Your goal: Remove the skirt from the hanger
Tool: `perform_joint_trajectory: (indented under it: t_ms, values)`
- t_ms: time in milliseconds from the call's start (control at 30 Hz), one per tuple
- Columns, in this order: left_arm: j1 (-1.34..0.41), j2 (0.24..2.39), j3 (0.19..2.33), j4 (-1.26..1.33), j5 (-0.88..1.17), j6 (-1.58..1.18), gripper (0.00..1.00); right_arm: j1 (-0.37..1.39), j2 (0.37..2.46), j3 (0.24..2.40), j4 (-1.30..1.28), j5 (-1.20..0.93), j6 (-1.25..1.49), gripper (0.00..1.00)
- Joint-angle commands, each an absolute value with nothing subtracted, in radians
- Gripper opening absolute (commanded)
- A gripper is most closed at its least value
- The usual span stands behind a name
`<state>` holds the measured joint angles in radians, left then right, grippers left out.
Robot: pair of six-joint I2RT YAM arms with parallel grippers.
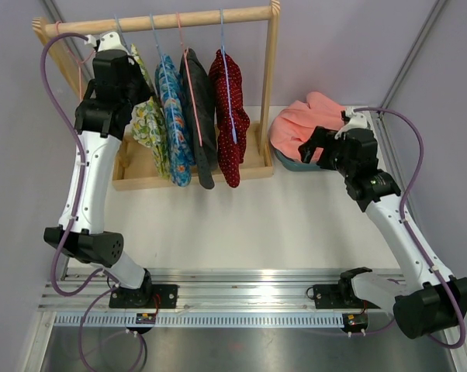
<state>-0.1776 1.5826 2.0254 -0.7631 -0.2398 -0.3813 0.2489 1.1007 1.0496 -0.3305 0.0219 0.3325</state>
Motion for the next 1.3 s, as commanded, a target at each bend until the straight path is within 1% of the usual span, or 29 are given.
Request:
perform_joint_trajectory:
  t_ms: [0,33,67,100,133,167,233,467,567,800,1267]
  values:
    - [-0.179,1.563,2.147,-0.765,-0.235,-0.36,0.0,0.282,1.098,1.169,-0.255,-0.19,0.31,0.97]
    - [-0.181,1.562,2.198,-0.779,-0.232,-0.364,0.0,0.358,1.106,1.201,-0.265,-0.189,0.293,0.96]
    - [-0.181,1.559,2.221,-0.794,-0.229,-0.367,0.0,0.409,1.135,1.282,-0.299,-0.169,0.273,0.96]
    - [-0.184,1.555,2.246,-0.817,-0.216,-0.371,0.0,0.464,1.155,1.326,-0.322,-0.094,0.229,0.96]
    - [-0.184,1.555,2.291,-0.833,-0.213,-0.374,0.0,0.574,1.176,1.374,-0.342,-0.059,0.21,0.96]
    - [-0.184,1.557,2.318,-0.848,-0.209,-0.38,0.0,0.615,1.221,1.461,-0.377,-0.036,0.2,0.96]
    - [-0.186,1.549,2.364,-0.882,-0.18,-0.391,0.0,0.713,1.258,1.532,-0.387,-0.005,0.206,0.96]
    - [-0.186,1.483,2.353,-0.905,-0.12,-0.406,0.0,0.951,1.425,1.756,-0.385,0.072,0.181,0.95]
    - [-0.186,1.467,2.353,-0.905,-0.086,-0.42,0.0,1.084,1.501,1.818,-0.391,0.133,0.158,0.96]
    - [-0.186,1.422,2.349,-0.917,-0.041,-0.437,0.0,1.183,1.595,1.833,-0.341,0.183,0.175,0.96]
    - [-0.186,1.339,2.301,-0.908,0.02,-0.466,0.0,1.242,1.736,1.902,-0.328,0.193,0.206,0.95]
